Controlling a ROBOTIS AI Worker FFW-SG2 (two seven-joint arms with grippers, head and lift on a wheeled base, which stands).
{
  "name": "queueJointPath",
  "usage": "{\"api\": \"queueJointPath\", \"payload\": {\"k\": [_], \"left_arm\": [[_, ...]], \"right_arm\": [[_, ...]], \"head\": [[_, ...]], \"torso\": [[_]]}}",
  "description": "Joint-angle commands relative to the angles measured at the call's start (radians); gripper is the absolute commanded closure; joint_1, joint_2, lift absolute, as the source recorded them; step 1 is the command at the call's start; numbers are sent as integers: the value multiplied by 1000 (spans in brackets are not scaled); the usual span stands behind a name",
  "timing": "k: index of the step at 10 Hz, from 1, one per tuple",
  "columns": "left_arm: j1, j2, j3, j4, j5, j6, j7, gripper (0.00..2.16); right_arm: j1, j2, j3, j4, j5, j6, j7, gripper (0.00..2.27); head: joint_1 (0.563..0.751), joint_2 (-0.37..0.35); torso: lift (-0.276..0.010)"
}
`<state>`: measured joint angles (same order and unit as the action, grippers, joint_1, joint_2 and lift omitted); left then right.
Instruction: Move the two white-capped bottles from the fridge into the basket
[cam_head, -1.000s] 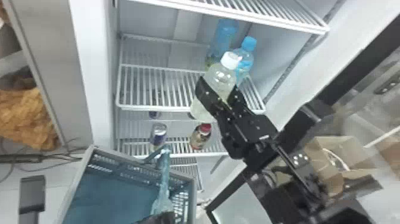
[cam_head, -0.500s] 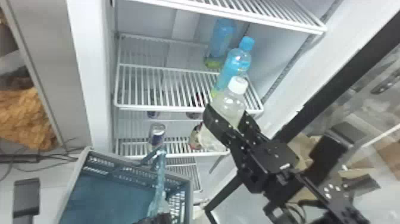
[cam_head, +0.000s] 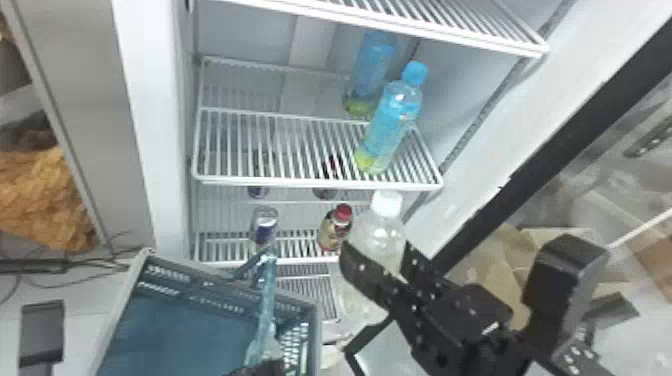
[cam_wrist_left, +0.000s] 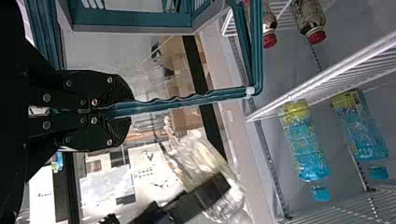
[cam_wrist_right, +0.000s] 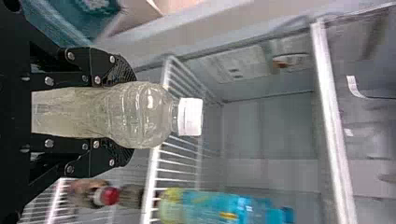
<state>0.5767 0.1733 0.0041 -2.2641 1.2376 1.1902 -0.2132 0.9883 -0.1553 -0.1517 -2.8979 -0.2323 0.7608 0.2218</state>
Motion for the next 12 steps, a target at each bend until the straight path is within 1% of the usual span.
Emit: {"api": "queueJointPath", "payload": {"k": [1,2,3,5,6,7,8,9,10,11,12], "left_arm": [[0,0,0,0,-1,0,0,1194],[-2,0,0,0,-1,3,0,1193],[0,0,0,0,-1,3,0,1193],[-2,0,0,0,-1,5,0,1194],[-5,0,-2,0,1,5,0,1193],[-5,-1,0,0,-1,5,0,1193],[-5,-1,0,0,1,5,0,1194],[-5,-1,0,0,1,5,0,1194],[-5,0,0,0,1,5,0,1193],[-7,0,-2,0,1,5,0,1193],[-7,0,-2,0,1,5,0,1193]], "right_arm": [[-4,2,-6,5,-3,44,2,892],[-11,3,-6,13,-11,96,7,894],[-61,3,-10,47,-1,191,48,892],[-144,13,-32,126,5,314,148,894],[-154,6,-32,133,-9,346,154,894],[-164,2,-28,155,-59,368,154,894],[-169,-1,-20,170,-85,368,154,894],[-183,-13,6,182,-109,368,156,894],[-213,-32,42,217,-139,368,169,894],[-257,-49,64,278,-161,368,202,894],[-286,-53,82,307,-163,368,209,892]], "head": [[695,-350],[695,-350],[695,-350],[695,-350],[695,-350],[695,-350],[695,-350],[695,-350],[695,-350],[695,-350],[695,-350]], "torso": [[0],[0],[0],[0],[0],[0],[0],[0],[0],[0],[0]]}}
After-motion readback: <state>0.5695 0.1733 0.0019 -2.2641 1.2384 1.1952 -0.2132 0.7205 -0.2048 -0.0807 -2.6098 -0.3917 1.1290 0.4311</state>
